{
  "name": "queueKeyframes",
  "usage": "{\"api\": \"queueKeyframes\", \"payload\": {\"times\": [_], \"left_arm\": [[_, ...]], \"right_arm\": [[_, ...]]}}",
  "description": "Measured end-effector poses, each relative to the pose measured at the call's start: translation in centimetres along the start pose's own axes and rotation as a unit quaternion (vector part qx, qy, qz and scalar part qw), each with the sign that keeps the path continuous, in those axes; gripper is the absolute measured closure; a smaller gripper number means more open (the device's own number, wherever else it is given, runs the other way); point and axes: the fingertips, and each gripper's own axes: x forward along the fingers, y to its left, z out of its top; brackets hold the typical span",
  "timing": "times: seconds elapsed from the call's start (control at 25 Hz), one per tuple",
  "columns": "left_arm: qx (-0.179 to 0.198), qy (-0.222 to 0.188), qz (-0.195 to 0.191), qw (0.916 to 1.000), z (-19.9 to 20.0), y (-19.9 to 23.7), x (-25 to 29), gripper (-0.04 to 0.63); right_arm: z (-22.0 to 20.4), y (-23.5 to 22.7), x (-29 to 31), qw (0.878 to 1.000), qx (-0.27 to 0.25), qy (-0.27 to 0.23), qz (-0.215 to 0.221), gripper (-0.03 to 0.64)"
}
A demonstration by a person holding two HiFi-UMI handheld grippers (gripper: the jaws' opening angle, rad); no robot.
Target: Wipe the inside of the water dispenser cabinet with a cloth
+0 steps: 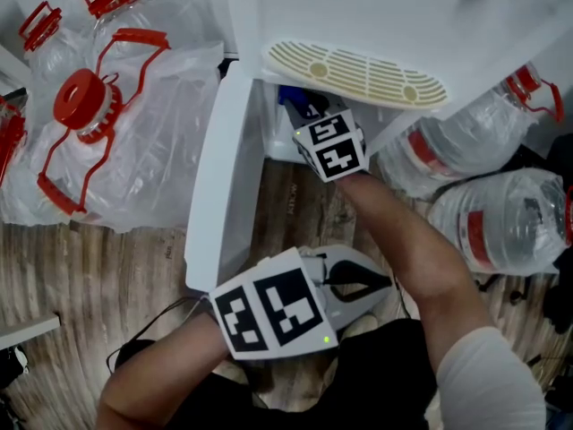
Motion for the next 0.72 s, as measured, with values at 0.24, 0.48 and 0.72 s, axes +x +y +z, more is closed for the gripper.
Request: {"api": "queueKeyframes", "payload": {"times": [0.24,0.48,0.72], "left_arm": [[0.001,0.000,-0.005,1.0000,0.0,-0.3,0.2,0.592],[0.000,-0.001,-0.006,1.0000,0.0,-0.4,0.1,0.592],[0.000,-0.001,-0.004,1.0000,0.0,-0.4,-0.1,0.592]], "right_arm": [[-0.5,1.7,-1.8,1.000,-0.001,0.003,0.016,0.532],[0.8,-1.7,-2.5,0.999,0.017,-0.014,-0.040,0.532],[3.5,-1.7,-1.3,0.998,0.009,-0.038,-0.041,0.532]]}}
